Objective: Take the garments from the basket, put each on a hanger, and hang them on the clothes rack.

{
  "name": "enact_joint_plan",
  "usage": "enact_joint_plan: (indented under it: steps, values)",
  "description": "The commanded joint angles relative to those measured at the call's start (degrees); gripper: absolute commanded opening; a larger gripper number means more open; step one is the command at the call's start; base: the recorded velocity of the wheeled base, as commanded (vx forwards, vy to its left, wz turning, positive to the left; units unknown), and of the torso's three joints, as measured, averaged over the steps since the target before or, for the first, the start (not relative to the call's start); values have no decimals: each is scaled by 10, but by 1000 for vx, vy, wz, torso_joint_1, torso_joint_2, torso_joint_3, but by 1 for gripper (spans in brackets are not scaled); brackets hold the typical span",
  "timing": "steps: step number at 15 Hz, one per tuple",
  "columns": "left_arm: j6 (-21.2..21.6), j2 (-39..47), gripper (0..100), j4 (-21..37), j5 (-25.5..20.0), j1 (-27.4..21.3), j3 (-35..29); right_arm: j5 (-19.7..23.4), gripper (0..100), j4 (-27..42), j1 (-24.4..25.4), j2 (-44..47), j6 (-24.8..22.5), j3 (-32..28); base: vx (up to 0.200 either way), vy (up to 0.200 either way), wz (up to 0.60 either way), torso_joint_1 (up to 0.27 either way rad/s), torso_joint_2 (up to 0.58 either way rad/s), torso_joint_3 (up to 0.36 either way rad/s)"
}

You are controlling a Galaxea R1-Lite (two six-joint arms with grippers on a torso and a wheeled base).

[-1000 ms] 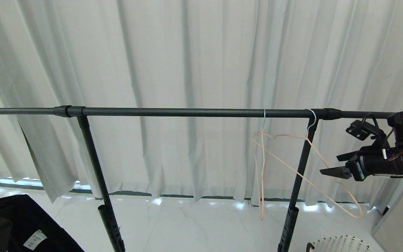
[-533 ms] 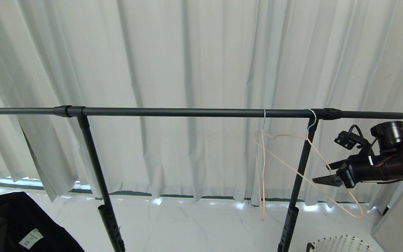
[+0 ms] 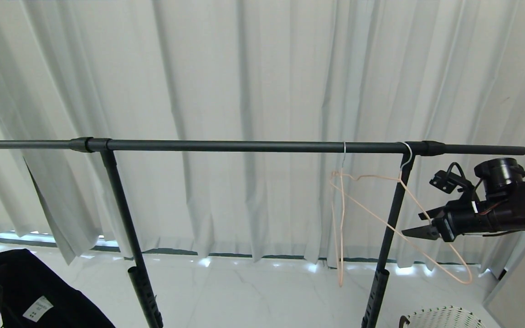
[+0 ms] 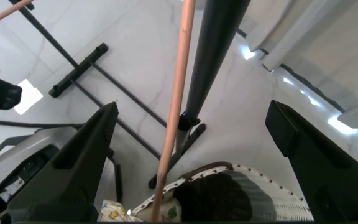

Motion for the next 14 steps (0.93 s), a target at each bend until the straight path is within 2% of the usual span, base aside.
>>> enact_joint_plan:
  steps: [1,2,14]
  values:
    - [1,-5,0,0,0,0,0,5,100,0,0,2,0,0,0,0,0,0,0,0]
    - [1,-9,0,0,3,0,0,9,0,0,0,2,-1,0,0,0,0,0,0,0]
    - [4,-28,0,0,4,0,2,15,0,0,3,-61,1,22,0,0,0,0,0,0]
